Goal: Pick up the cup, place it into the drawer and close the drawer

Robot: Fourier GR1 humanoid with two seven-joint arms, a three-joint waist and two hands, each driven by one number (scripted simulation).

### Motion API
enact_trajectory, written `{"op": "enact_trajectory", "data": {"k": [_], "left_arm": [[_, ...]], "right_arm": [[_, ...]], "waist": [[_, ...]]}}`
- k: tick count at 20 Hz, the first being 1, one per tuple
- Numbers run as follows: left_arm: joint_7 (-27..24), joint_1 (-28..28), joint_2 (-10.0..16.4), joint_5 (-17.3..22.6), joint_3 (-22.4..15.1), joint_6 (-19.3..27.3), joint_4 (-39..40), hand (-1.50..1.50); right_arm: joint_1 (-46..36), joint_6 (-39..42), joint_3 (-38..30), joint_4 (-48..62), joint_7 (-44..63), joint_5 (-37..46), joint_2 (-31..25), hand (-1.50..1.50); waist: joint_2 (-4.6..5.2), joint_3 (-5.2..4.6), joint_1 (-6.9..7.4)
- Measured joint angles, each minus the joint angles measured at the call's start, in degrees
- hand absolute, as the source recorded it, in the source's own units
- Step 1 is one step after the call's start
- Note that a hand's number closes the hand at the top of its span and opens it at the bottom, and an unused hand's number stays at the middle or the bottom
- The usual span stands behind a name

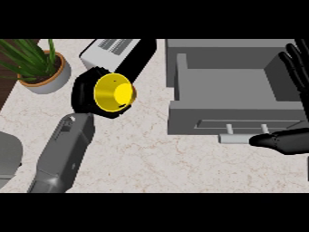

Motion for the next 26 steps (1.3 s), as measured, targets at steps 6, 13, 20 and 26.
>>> {"op": "enact_trajectory", "data": {"k": [6, 13, 20, 26], "left_arm": [[12.53, -7.56, -1.96, 1.93, -5.27, 5.68, -7.60, 1.50], [25.00, -18.24, -2.53, 4.39, -12.06, 15.42, -9.73, 1.50], [32.53, -30.36, -2.64, 7.74, -16.77, 23.86, 1.10, 1.50], [34.83, -37.09, -2.65, 10.33, -20.84, 27.25, 12.27, 1.50]], "right_arm": [[0.27, -0.08, 0.11, 0.57, -1.25, 0.92, 0.18, -1.50], [-0.13, 0.26, -0.45, 1.93, -2.35, 0.71, 0.06, -1.50], [0.48, 0.47, 0.37, 2.61, -4.36, 1.41, 0.89, -1.50], [-1.31, 0.50, 1.44, 2.78, -4.19, 1.29, 1.51, -1.50]], "waist": [[0.05, 0.00, -0.30], [0.27, -0.01, -0.98], [0.73, 0.02, -2.52], [1.37, 0.05, -4.57]]}}
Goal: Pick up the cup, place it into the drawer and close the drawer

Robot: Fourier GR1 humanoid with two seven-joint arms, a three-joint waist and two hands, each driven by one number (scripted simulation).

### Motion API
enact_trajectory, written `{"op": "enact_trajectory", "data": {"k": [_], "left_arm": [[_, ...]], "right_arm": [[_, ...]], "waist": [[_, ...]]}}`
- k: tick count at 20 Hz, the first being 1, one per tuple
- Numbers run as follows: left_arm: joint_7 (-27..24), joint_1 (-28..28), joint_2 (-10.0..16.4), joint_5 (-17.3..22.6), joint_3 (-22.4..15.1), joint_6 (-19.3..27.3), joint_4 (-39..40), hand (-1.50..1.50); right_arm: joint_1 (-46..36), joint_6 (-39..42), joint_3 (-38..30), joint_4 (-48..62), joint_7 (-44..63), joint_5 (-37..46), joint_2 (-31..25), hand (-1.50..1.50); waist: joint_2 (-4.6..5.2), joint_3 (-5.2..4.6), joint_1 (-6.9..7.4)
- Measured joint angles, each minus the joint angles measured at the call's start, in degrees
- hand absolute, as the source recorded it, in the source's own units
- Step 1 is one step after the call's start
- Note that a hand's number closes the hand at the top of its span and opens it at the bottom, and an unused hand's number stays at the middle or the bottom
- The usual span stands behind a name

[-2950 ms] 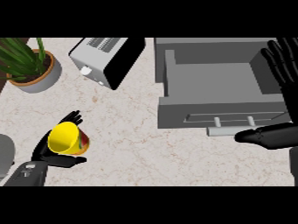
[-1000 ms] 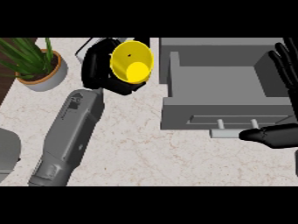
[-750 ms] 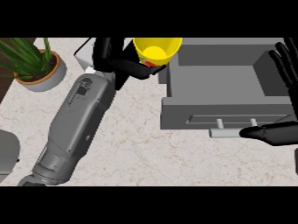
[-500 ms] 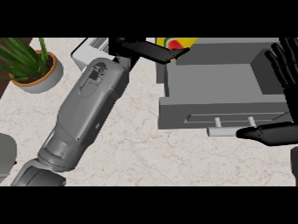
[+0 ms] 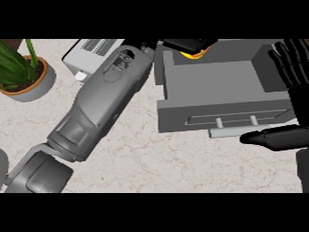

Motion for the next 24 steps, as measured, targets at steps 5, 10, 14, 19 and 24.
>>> {"op": "enact_trajectory", "data": {"k": [5, 10, 14, 19, 24], "left_arm": [[1.98, -0.55, -0.01, 2.18, -5.43, -1.70, 5.62, 1.50], [3.23, -0.21, -0.01, 3.58, -10.18, -3.70, 8.29, -1.50], [1.62, 1.45, 0.00, 5.37, -12.07, -4.03, 8.48, -1.50], [-1.27, 2.90, -0.01, 10.22, -11.53, -4.26, 6.47, -1.50], [-6.04, 3.35, -0.01, 15.61, -10.13, -5.75, 3.39, -1.50]], "right_arm": [[-1.98, 0.96, 0.21, 1.46, -0.47, -0.43, -0.46, -1.50], [-3.78, 1.73, 0.81, 1.96, -0.35, -1.05, -0.49, -1.50], [-4.99, 2.56, 1.93, 2.33, -0.63, -1.40, -0.12, -1.50], [-6.37, 6.51, 4.75, 2.74, 0.12, -5.41, 1.00, 1.50], [-7.20, 13.78, 9.19, 2.83, 1.66, -10.55, 0.64, 1.50]], "waist": [[0.67, 0.05, -2.46], [1.15, 0.05, -4.57], [1.74, 0.03, -6.35], [2.02, -0.01, -7.50], [1.82, -0.08, -7.23]]}}
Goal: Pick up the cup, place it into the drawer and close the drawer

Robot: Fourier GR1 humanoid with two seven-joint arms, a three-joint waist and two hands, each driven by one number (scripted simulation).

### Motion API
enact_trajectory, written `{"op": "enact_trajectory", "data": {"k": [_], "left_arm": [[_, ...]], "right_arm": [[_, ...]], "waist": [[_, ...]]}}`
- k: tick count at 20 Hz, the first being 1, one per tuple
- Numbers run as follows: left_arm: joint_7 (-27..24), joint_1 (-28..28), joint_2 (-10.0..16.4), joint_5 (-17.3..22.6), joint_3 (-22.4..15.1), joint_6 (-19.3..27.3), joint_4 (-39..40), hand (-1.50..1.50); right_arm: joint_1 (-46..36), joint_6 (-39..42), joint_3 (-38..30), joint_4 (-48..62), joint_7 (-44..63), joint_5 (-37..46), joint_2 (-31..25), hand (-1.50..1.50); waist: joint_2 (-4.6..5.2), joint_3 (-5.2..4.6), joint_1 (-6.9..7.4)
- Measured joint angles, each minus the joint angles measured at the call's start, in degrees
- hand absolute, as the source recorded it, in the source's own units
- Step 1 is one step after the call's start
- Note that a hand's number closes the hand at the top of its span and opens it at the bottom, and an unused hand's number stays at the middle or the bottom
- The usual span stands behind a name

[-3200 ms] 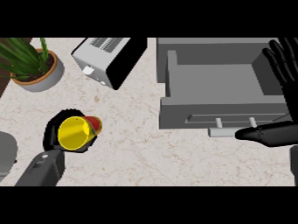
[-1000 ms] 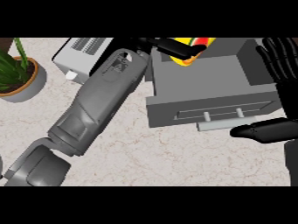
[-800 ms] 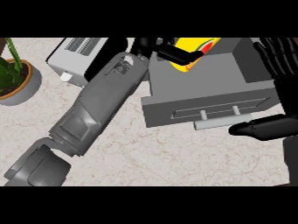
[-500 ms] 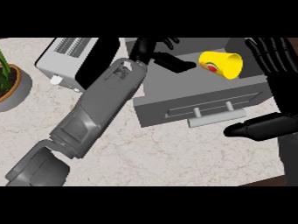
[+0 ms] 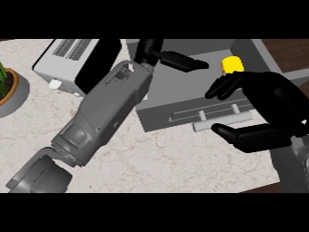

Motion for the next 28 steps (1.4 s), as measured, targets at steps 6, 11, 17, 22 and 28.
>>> {"op": "enact_trajectory", "data": {"k": [6, 11, 17, 22, 28], "left_arm": [[-4.72, -0.19, 0.01, 4.81, 1.65, 2.14, -0.87, -1.50], [-6.81, -0.01, 0.00, 7.24, 1.85, 3.87, -0.09, -1.50], [-9.35, 1.93, 0.02, 9.20, 2.50, 2.87, -0.45, -1.50], [-10.20, 4.67, 0.66, 9.77, 3.11, 1.02, -2.26, -1.50], [-10.67, 9.68, 3.58, 10.08, 3.60, -2.64, -6.39, -1.50]], "right_arm": [[1.75, 8.84, 5.67, -0.05, 4.41, 1.30, -6.17, -1.50], [4.61, 10.52, 8.32, -1.50, 4.65, 10.53, -10.77, -1.50], [7.23, 4.88, 12.95, 3.26, 0.23, 27.11, -10.76, -1.50], [5.72, 0.45, 17.33, 15.61, -4.65, 37.10, -8.88, -1.50], [-0.04, -5.10, 18.58, 35.87, -12.78, 44.67, -6.99, 1.50]], "waist": [[-0.88, -0.03, 2.43], [-1.55, 0.03, 4.98], [-1.98, 0.04, 8.78], [-2.20, 0.05, 11.63], [-2.18, 0.11, 14.69]]}}
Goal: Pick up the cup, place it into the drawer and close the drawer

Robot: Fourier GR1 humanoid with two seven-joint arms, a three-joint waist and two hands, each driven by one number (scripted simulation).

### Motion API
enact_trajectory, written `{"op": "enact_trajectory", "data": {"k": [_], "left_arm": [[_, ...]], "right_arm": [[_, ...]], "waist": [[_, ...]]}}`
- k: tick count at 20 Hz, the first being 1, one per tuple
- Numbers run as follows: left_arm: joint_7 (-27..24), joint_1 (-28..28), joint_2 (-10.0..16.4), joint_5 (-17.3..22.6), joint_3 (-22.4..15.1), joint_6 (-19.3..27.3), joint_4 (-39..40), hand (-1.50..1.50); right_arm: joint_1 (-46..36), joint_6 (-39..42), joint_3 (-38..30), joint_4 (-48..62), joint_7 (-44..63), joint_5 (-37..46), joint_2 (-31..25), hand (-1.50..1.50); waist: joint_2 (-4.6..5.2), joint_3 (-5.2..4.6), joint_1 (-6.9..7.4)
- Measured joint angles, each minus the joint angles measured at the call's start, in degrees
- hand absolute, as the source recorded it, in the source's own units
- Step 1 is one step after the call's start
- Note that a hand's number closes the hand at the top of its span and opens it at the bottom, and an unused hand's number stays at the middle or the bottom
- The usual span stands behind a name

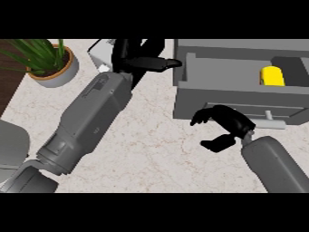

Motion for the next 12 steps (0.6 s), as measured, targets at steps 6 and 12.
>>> {"op": "enact_trajectory", "data": {"k": [6, 12], "left_arm": [[0.93, 4.05, 1.70, 0.32, -0.16, -1.85, -4.50, -1.50], [1.72, 8.27, 4.47, 0.53, -0.45, -4.70, -7.85, -1.50]], "right_arm": [[-9.62, -6.08, -4.93, 16.97, -8.38, 1.54, 1.29, 1.50], [-18.52, -9.31, -12.00, 28.80, -14.10, -0.59, -0.78, 1.50]], "waist": [[0.13, -0.09, 2.58], [0.82, 0.18, 4.53]]}}
